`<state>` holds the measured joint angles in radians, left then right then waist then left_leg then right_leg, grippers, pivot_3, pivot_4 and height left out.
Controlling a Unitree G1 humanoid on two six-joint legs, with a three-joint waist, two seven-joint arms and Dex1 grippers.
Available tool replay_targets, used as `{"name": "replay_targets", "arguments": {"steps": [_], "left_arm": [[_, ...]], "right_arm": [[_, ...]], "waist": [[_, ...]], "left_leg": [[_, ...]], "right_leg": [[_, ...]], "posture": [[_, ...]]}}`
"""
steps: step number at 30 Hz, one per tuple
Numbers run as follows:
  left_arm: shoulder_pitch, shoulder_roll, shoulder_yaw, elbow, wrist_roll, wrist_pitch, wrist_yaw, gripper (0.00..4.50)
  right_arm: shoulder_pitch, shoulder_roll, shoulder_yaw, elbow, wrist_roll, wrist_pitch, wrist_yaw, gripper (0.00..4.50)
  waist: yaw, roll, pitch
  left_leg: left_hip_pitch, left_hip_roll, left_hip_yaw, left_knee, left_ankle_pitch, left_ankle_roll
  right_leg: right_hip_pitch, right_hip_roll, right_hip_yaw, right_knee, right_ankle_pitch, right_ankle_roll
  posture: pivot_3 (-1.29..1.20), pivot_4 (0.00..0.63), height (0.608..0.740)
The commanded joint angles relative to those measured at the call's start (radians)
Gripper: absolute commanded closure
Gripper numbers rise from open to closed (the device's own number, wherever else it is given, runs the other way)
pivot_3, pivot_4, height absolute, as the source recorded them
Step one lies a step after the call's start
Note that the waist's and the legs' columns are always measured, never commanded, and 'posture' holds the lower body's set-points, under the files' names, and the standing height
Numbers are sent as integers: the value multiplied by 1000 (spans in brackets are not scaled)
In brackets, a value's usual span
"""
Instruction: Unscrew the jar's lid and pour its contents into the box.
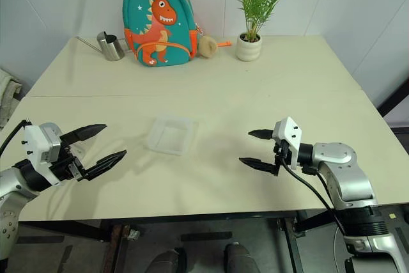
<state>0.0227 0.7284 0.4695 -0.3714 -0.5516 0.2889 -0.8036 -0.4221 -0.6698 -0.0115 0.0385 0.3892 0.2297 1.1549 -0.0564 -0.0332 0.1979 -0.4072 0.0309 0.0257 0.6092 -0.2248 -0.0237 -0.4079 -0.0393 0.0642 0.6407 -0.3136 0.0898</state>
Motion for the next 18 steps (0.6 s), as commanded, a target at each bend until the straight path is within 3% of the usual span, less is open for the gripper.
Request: {"name": "replay_targets", "arguments": {"steps": [1, 5, 11, 18], "left_arm": [[-2, 4, 19, -5, 12, -21, 15, 29], [18, -9, 32, -23, 16, -23, 33, 29], [230, -185, 177, -207, 31, 43, 292, 29], [360, -381, 195, -357, 94, 62, 513, 29]], "right_arm": [[-4, -25, -20, -45, 34, 15, 33, 0], [-25, -8, -10, -22, 25, 4, 35, 0], [-160, 76, 80, 21, 72, 63, 143, 0], [-276, 245, 97, 95, 66, 54, 79, 0]], "waist": [[2, 0, 0], [1, 0, 0], [-24, -1, 0], [-20, -2, 0]], "left_leg": [[0, 0, 0, 0, 0, 0], [0, 0, 0, 3, 0, 0], [2, 1, 3, 2, 0, 1], [2, -1, 0, 5, 0, 2]], "right_leg": [[0, 0, 0, 0, 0, 0], [0, 0, 0, 2, 0, 0], [0, 0, 6, 3, 1, 2], [2, -1, 9, 4, 1, 3]], "posture": [[0, 150, 740], [0, 150, 740], [0, 150, 740], [0, 150, 740]]}}
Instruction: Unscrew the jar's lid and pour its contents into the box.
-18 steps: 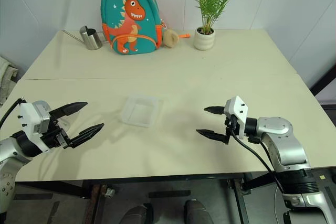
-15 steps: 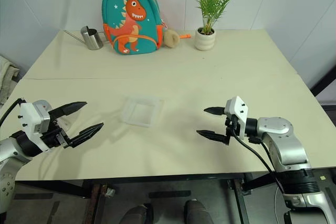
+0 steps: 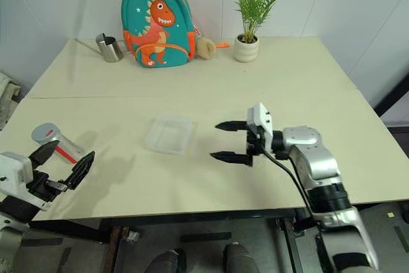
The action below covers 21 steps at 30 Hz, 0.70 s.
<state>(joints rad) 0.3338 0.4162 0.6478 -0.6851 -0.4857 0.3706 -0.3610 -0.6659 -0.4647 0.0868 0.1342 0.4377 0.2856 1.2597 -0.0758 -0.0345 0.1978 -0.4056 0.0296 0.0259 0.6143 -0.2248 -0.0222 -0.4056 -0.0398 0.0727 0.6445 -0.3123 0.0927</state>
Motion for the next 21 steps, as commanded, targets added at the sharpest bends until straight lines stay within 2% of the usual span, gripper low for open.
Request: {"name": "replay_targets", "arguments": {"steps": [1, 5, 7, 14, 21], "left_arm": [[64, -123, -13, -62, 59, -26, 122, 29], [-13, -344, -79, -54, 155, -24, 392, 29], [-58, -389, -114, -30, 211, -36, 461, 29], [-197, -374, -167, 109, 310, -95, 526, 29], [-320, -326, -198, 255, 413, -120, 589, 29]], "right_arm": [[-54, 61, 0, 18, 15, -8, -32, 0], [-94, 94, 22, -17, 77, 94, 20, 0], [-99, 111, 30, -10, 68, 92, 8, 0], [-97, 187, 53, -17, 33, 63, -60, 0], [-67, 208, 42, -87, 47, 80, -118, 0]], "waist": [[0, -1, -1], [1, -1, -1], [12, -2, -1], [19, -3, -2], [20, -3, -2]], "left_leg": [[1, 0, 1, 0, 0, 0], [0, 0, 3, 0, -1, 1], [0, 0, 1, 1, -1, 1], [0, 1, 4, 1, -1, 1], [-1, 1, 5, 1, -2, 0]], "right_leg": [[0, 0, 0, -1, 0, 0], [0, 0, -1, -2, 1, 2], [0, 1, -1, -1, 1, 2], [0, 3, -2, -1, 2, 2], [-2, 3, -1, -1, 2, 3]], "posture": [[0, 150, 740], [0, 150, 740], [0, 150, 740], [0, 150, 740], [0, 150, 740]]}}
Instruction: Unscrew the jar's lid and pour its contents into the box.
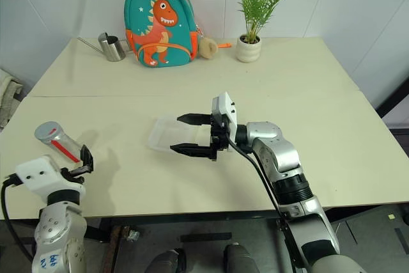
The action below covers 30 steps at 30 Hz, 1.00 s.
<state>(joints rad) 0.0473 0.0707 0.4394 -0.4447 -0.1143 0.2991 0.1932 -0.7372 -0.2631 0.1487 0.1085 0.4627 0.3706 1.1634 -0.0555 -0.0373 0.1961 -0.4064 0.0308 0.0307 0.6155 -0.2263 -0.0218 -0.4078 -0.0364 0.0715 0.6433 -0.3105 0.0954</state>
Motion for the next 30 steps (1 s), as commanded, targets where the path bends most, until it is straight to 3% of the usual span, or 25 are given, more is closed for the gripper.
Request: {"name": "replay_targets", "arguments": {"steps": [1, 11, 20, 28, 30], "left_arm": [[-49, 19, 21, 26, 43, -50, 52, 29], [-141, 65, 31, 173, 66, -125, 80, 29], [-314, 127, 35, 402, 76, -188, 127, 29], [-325, 149, 39, 433, 80, -196, 154, 29], [-319, 160, 48, 440, 77, -196, 151, 432]], "right_arm": [[8, 6, -22, -72, 25, -1, -27, 0], [48, -14, -16, -118, 31, 18, -56, 0], [91, -14, -16, -162, 39, 40, -101, 0], [113, -15, -18, -185, 46, 54, -133, 0], [120, -21, -19, -192, 49, 59, -138, 0]], "waist": [[0, 0, 0], [2, 0, 0], [2, 0, 0], [3, -1, 0], [3, -1, 0]], "left_leg": [[0, 0, 0, 0, 0, 0], [0, 0, 0, 0, 0, 0], [0, 0, 1, 0, 0, 0], [0, 0, 0, 0, 0, 0], [0, 0, 1, 0, 0, 0]], "right_leg": [[0, 0, 0, 0, 0, 0], [0, 0, 0, 0, 0, 0], [0, -1, 0, 0, 0, 1], [-1, -1, 0, 0, 1, 1], [-1, -1, 0, 0, 1, 1]], "posture": [[0, 150, 740], [0, 150, 740], [0, 150, 740], [0, 150, 740], [0, 150, 740]]}}
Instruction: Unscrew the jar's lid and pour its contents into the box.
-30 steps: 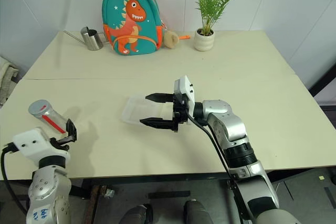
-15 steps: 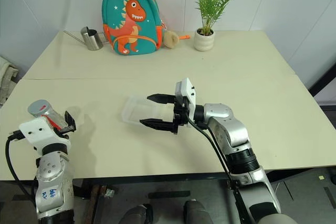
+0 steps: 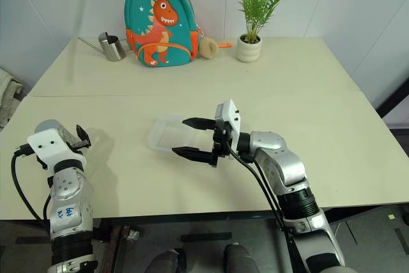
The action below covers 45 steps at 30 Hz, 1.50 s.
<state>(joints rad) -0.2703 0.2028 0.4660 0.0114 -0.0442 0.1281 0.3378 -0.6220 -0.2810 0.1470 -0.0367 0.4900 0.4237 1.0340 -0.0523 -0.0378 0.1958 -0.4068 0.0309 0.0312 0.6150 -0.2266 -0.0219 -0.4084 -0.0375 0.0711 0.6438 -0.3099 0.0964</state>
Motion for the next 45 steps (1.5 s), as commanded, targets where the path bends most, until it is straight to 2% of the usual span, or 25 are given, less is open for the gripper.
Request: {"name": "replay_targets", "arguments": {"steps": [1, 7, 8, 14, 19, 23, 26, 32, 36, 39, 45], "left_arm": [[1, 38, 30, -10, 5, -24, 5, 630], [7, 71, 47, 4, -23, -34, -30, 2430], [11, 74, 47, 3, -29, -33, -42, 2475], [57, 82, 54, -81, -133, -32, -176, 2475], [108, 196, 33, -246, -271, 66, -402, 2475], [135, 414, -17, -431, -548, 224, -791, 2475], [142, 478, -58, -467, -642, 282, -916, 2475], [93, 498, -132, -436, -604, 286, -970, 2475], [19, 459, -219, -412, -561, 269, -969, 2475], [17, 442, -229, -412, -566, 270, -978, 2475], [6, 429, -242, -402, -559, 261, -992, 2475]], "right_arm": [[9, -6, -19, -48, 22, 7, -11, 0], [14, -9, -18, -54, 23, 11, -23, 0], [16, -10, -18, -55, 23, 11, -23, 0], [21, -18, -27, -62, 25, 15, -36, 0], [-11, -30, -55, -62, 39, 38, -66, 0], [-144, -15, -70, -84, 78, 160, -132, 0], [-234, 21, -48, -66, 78, 201, -169, 0], [-310, 79, -27, -33, 70, 257, -217, 0], [-335, 105, 54, 11, 14, 238, -193, 0], [-339, 106, 76, 11, 9, 246, -173, 0], [-348, 141, 91, 30, -17, 226, -187, 0]], "waist": [[-1, 0, 0], [0, 0, 0], [0, 0, 0], [-2, 0, 0], [-2, -2, 1], [-9, -2, 1], [-13, 0, 1], [-8, 0, 0], [-6, 0, 0], [-7, 0, 1], [-6, 0, 1]], "left_leg": [[0, 0, 0, 0, 0, 0], [0, 0, 0, 0, 0, 0], [0, 0, 0, 0, 0, 0], [0, 0, 0, 0, 0, 0], [0, 1, 0, -2, 0, 0], [-1, 0, 0, -3, -2, -3], [-1, 0, 0, -6, -3, -6], [-3, 3, -5, -12, -3, -6], [-10, 3, -5, -10, -3, -6], [-16, 3, -3, -4, -3, -5], [-15, 2, -1, 0, -3, -4]], "right_leg": [[0, 0, 0, 0, 0, 0], [0, 0, 0, 0, 0, 0], [0, -1, 0, 0, 0, 0], [0, -1, 0, 0, 0, 0], [-1, -1, -1, -1, 0, -1], [-2, -3, 0, -1, -1, -3], [-3, -5, 0, -2, -3, -7], [-6, -7, -12, -4, -7, -14], [-12, -6, -13, -2, -8, -13], [-19, -5, -13, 3, -7, -11], [-19, -5, -13, 8, -6, -10]], "posture": [[0, 150, 740], [0, 150, 740], [0, 150, 740], [0, 150, 740], [0, 150, 740], [0, 150, 740], [0, 150, 740], [0, 150, 740], [0, 150, 740], [0, 150, 740], [0, 150, 740]]}}
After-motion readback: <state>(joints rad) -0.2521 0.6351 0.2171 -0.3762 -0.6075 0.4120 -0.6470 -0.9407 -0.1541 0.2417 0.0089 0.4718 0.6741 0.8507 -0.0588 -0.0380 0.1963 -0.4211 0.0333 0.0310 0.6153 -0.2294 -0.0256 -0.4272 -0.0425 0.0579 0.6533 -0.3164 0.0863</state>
